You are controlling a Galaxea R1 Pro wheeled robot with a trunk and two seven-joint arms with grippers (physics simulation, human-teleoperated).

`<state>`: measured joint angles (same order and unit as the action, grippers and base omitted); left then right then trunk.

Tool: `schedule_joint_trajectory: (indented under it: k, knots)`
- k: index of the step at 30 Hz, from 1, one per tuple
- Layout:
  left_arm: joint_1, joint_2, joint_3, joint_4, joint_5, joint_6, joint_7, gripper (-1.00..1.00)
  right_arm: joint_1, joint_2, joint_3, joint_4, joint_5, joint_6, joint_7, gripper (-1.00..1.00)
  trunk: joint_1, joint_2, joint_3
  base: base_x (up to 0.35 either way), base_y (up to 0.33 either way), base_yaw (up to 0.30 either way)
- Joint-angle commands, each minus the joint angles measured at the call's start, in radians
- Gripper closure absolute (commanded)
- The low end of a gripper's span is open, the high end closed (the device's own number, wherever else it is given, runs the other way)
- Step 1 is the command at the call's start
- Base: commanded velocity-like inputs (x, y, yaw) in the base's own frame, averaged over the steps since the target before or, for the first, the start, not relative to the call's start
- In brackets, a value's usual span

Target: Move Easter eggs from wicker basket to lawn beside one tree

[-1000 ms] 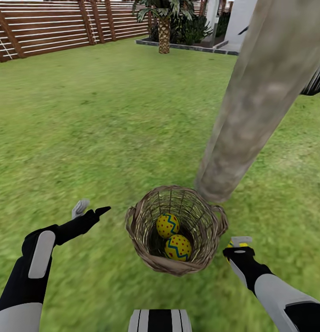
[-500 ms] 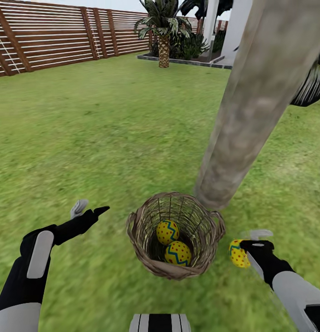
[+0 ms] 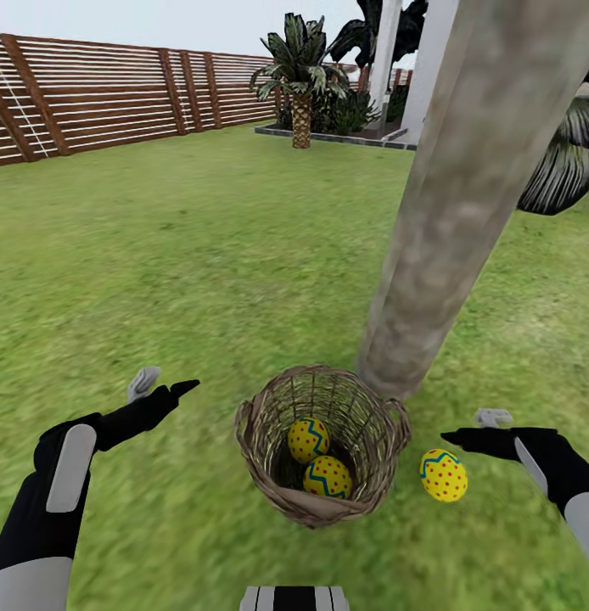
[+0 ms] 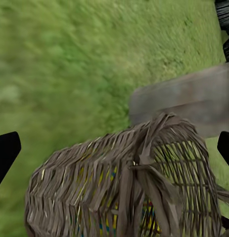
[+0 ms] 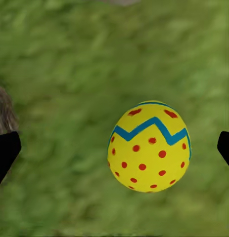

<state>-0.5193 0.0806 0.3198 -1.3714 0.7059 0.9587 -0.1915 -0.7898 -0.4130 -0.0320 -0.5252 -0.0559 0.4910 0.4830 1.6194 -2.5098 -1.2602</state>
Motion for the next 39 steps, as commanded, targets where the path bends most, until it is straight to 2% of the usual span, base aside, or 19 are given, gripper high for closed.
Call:
schedule_joint_trajectory:
  k: [1, 2, 3, 4, 7, 10, 13, 18, 20, 24, 30, 33, 39]
  knots:
    - [-0.001, 0.002, 0.002, 0.000, -0.008, 0.005, -0.009, -1.00, 0.000, -0.012, -0.004, -0.003, -0.006, 0.018, 0.058, -1.00, -0.001, 0.000, 0.003, 0.000, 0.000, 0.000]
    - [-0.001, 0.004, 0.002, 0.000, -0.008, 0.005, -0.009, -1.00, 0.000, -0.026, -0.004, -0.004, -0.005, 0.026, 0.111, -1.00, -0.001, 0.000, 0.007, 0.000, 0.000, 0.000]
    - [-0.001, 0.006, 0.002, 0.000, -0.008, 0.005, -0.009, -1.00, 0.000, -0.047, -0.004, -0.005, -0.006, 0.039, 0.197, -1.00, -0.001, 0.000, 0.011, 0.000, 0.000, 0.000]
    - [-0.001, 0.006, 0.002, 0.000, -0.008, 0.005, -0.009, -1.00, 0.000, -0.053, -0.004, -0.005, -0.006, 0.043, 0.223, -1.00, -0.002, 0.001, 0.015, 0.000, 0.000, 0.000]
    - [-0.001, 0.007, 0.002, 0.000, -0.008, 0.005, -0.009, -1.00, 0.000, -0.087, -0.005, -0.005, -0.007, 0.068, 0.385, -1.00, -0.003, 0.001, 0.026, 0.000, 0.000, 0.000]
    - [-0.001, 0.007, 0.001, 0.000, -0.008, 0.005, -0.009, -1.00, 0.001, -0.116, -0.005, -0.004, -0.008, 0.075, 0.477, -1.00, -0.005, 0.002, 0.038, 0.000, 0.000, 0.000]
    - [-0.001, 0.007, 0.001, 0.000, -0.008, 0.005, -0.009, -1.00, 0.000, -0.144, -0.019, -0.004, -0.008, 0.078, 0.536, -1.00, -0.006, 0.003, 0.050, 0.000, 0.000, 0.000]
    - [-0.001, 0.007, 0.001, 0.000, -0.008, 0.005, -0.009, -1.00, 0.004, -0.157, -0.112, -0.004, -0.009, 0.078, 0.592, -1.00, -0.008, 0.004, 0.069, 0.000, 0.000, 0.000]
    - [-0.001, 0.008, 0.001, 0.002, -0.008, 0.005, -0.009, -1.00, 0.007, -0.160, -0.156, -0.003, -0.001, 0.078, 0.697, -1.00, -0.009, 0.004, 0.077, 0.000, 0.000, 0.000]
    - [-0.001, 0.027, 0.001, 0.004, -0.008, 0.012, -0.008, -1.00, 0.007, -0.163, -0.162, -0.001, -0.002, 0.079, 0.745, -1.00, -0.011, 0.005, 0.092, -0.041, 0.000, 0.000]
    - [-0.001, 0.031, 0.001, 0.005, -0.008, 0.013, -0.008, -1.00, 0.008, -0.194, -0.162, 0.007, -0.006, 0.080, 0.860, -1.00, -0.014, 0.007, 0.115, -0.187, 0.000, 0.000]
    - [-0.001, 0.031, 0.001, 0.005, -0.008, 0.013, -0.008, -1.00, 0.008, -0.196, -0.162, 0.010, -0.005, 0.080, 0.891, -1.00, -0.015, 0.007, 0.127, -0.030, 0.000, 0.000]
    - [-0.001, 0.029, 0.001, 0.006, -0.008, 0.012, -0.008, -1.00, 0.012, -0.192, -0.159, 0.000, 0.002, 0.137, 1.016, -1.00, -0.018, 0.009, 0.150, -0.003, 0.000, 0.000]
